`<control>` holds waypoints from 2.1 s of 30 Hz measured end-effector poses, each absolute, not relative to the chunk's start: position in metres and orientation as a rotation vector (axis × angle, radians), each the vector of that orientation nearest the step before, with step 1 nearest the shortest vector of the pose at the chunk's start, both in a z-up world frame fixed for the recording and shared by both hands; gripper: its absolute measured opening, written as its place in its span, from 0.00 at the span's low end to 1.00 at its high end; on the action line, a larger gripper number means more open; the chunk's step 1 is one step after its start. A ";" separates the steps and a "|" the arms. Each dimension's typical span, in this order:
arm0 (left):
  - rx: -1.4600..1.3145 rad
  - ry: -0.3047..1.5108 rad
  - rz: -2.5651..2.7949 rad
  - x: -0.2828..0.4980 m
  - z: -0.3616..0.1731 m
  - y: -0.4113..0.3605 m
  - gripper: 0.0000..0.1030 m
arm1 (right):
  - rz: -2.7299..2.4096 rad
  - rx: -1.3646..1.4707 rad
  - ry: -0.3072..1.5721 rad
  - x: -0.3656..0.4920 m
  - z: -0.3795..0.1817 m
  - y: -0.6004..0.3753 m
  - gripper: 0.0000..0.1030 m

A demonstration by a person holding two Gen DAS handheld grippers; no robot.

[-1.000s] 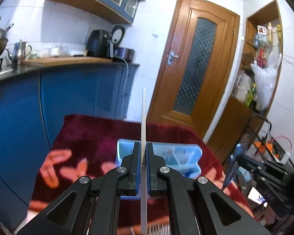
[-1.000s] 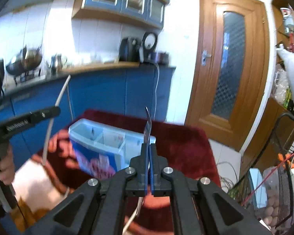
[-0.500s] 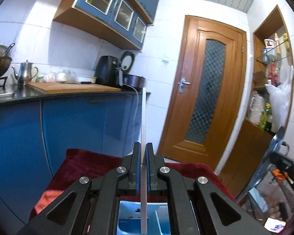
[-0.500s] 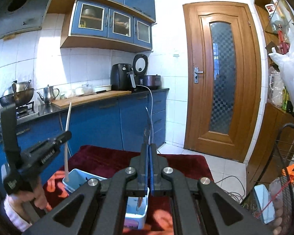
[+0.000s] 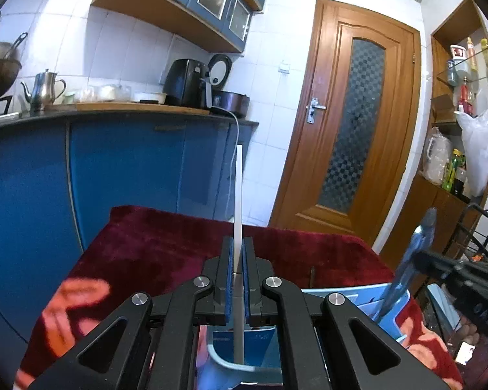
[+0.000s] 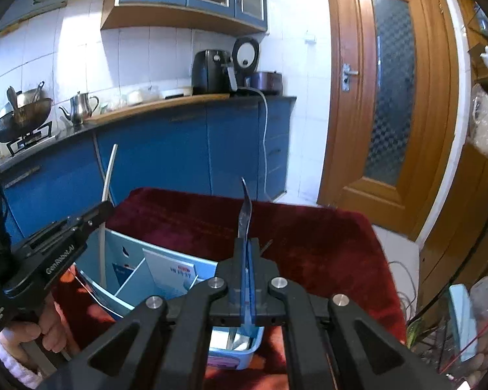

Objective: Organize utensils
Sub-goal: 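Lower the chopstick into the holder and open the left tool while the right tool releases the knife inside, then move both open tools back down to the utensils on the blanket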

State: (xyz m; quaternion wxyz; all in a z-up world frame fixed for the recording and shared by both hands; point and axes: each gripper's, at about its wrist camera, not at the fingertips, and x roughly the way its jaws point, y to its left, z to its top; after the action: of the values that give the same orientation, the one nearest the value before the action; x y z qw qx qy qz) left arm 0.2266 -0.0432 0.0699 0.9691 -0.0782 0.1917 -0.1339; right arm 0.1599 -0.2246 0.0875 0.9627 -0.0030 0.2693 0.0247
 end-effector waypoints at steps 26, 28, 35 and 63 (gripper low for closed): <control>-0.111 0.476 -0.314 0.164 0.091 -0.030 0.35 | 0.084 0.162 0.503 0.095 0.104 -0.235 0.21; -0.107 0.485 -0.307 0.156 0.093 -0.027 0.35 | 0.082 0.167 0.517 0.087 0.104 -0.235 0.21; -0.066 0.545 -0.300 0.124 0.091 -0.018 0.35 | 0.074 0.181 0.569 0.057 0.096 -0.237 0.21; -0.041 0.972 -0.349 0.088 0.016 -0.011 0.35 | 0.051 0.180 0.869 0.025 0.024 -0.235 0.27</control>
State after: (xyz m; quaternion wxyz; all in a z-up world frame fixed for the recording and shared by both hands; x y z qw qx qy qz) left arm 0.0879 -0.0114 0.0157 0.8694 -0.0194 0.4647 -0.1668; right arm 0.0254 -0.2350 0.0245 0.9028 0.0870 0.4204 0.0248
